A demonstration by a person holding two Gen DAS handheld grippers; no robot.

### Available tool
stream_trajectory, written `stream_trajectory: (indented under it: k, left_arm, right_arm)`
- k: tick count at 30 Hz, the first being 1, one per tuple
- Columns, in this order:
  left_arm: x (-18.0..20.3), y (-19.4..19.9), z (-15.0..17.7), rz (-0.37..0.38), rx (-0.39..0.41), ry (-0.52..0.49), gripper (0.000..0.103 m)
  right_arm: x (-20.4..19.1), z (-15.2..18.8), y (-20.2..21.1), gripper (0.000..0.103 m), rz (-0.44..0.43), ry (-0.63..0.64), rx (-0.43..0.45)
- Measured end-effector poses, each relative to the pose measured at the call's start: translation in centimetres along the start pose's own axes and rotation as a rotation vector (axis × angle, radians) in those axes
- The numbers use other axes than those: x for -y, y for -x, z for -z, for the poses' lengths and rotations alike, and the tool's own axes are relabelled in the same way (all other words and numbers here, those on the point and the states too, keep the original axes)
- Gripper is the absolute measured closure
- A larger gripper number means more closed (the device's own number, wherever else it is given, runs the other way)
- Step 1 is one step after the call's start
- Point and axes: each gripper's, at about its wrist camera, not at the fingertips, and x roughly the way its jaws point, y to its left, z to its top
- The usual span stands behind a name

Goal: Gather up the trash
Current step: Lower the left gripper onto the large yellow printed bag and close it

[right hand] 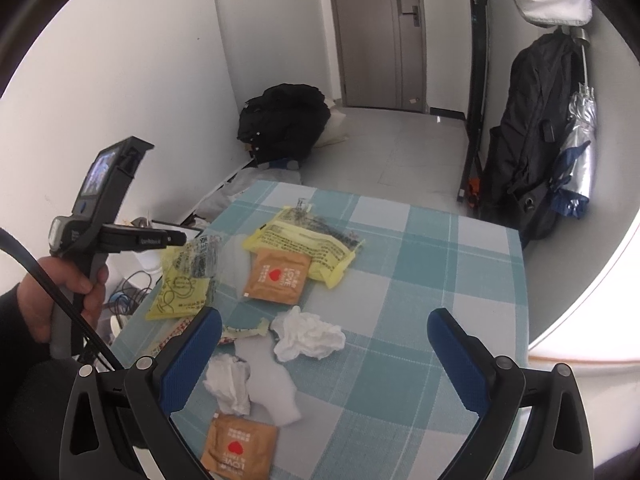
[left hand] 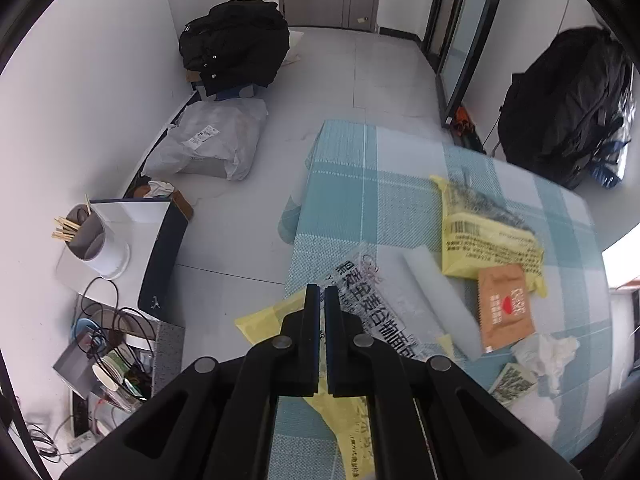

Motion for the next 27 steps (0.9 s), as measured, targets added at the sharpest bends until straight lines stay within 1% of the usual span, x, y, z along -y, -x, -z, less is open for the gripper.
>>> stream_trajectory:
  k: [4, 7, 8, 9, 10, 11, 12, 14, 17, 20, 23, 27]
  left_arm:
    - [-0.9, 0.6, -0.3, 0.056, 0.016, 0.053, 0.103]
    - [-2.0, 0.3, -0.4, 0.077, -0.016, 0.092, 0.103]
    - [-2.2, 0.0, -0.3, 0.084, -0.024, 0.1, 0.096]
    - [-2.4, -0.3, -0.2, 0.095, -0.044, 0.107, 0.074]
    - [-2.7, -0.7, 0.0, 0.097, -0.057, 0.121, 0.058]
    - [-2.8, -0.8, 0.3, 0.093, -0.05, 0.137, 0.032]
    - [-3.0, -0.7, 0.5, 0.094, -0.035, 0.142, 0.028]
    - [-2.7, -1.0, 0.7, 0.079, -0.04, 0.118, 0.027]
    - [-2.0, -2.5, 0.9, 0.045, -0.092, 0.06, 0.027]
    - [-2.2, -3.5, 1.2, 0.074, -0.123, 0.052, 0.027]
    - [-2.7, -4.4, 1.3, 0.087, -0.158, 0.068, 0.027]
    - [-3.5, -4.6, 1.4, 0.122, -0.155, 0.105, 0.027]
  right_arm:
    - [-0.1, 0.3, 0.0, 0.0, 0.009, 0.0, -0.001]
    - [-0.2, 0.4, 0.0, 0.0, 0.014, 0.003, -0.005]
    - [-0.3, 0.5, 0.0, 0.0, 0.014, 0.001, -0.007]
    - [-0.3, 0.6, -0.1, 0.0, 0.014, 0.001, -0.008]
    - [-0.4, 0.6, -0.1, 0.0, 0.012, 0.001, -0.011]
    - [-0.5, 0.6, -0.2, 0.0, 0.009, 0.002, -0.011]
    - [-0.6, 0.6, -0.2, 0.0, 0.007, 0.005, -0.01]
    - [-0.9, 0.6, -0.1, 0.0, 0.005, 0.015, -0.006]
    - [-1.3, 0.5, -0.2, 0.0, -0.003, 0.03, -0.004]
    - [-1.6, 0.5, -0.3, 0.0, -0.009, 0.041, -0.003]
    - [-1.5, 0.3, -0.2, 0.0, -0.012, 0.041, 0.003]
    - [-1.0, 0.2, 0.0, 0.0, -0.023, 0.019, 0.003]
